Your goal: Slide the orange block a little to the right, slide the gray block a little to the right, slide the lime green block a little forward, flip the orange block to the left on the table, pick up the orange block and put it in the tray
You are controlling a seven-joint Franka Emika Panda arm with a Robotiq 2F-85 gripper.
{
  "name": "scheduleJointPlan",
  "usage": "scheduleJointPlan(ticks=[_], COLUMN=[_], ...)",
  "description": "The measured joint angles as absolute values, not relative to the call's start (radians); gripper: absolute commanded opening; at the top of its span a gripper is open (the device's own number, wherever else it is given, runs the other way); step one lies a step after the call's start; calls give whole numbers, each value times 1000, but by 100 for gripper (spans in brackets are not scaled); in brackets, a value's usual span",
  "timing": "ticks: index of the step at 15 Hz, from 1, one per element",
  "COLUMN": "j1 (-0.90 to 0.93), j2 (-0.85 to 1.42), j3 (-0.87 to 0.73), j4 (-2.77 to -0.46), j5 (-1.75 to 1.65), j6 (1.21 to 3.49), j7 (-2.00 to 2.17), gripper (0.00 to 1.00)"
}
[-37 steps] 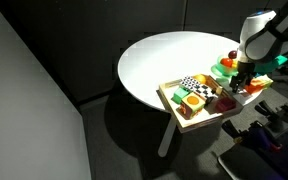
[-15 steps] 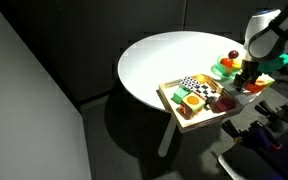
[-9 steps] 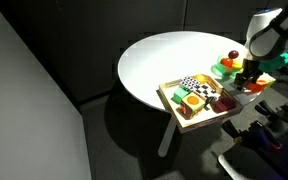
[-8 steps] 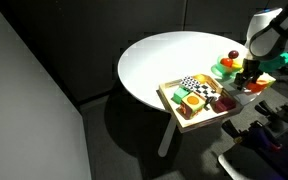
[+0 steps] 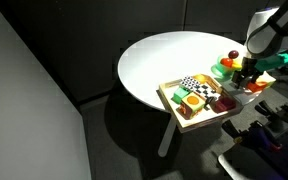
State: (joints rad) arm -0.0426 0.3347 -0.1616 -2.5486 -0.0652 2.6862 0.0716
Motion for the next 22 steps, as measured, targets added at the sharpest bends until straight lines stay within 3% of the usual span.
scheduleJointPlan(ticks=[22], j1=[-42], j2=[355], j3=[-150], j4=[-2484], j5=[146], j6=[2665], j7=[327], gripper=[100])
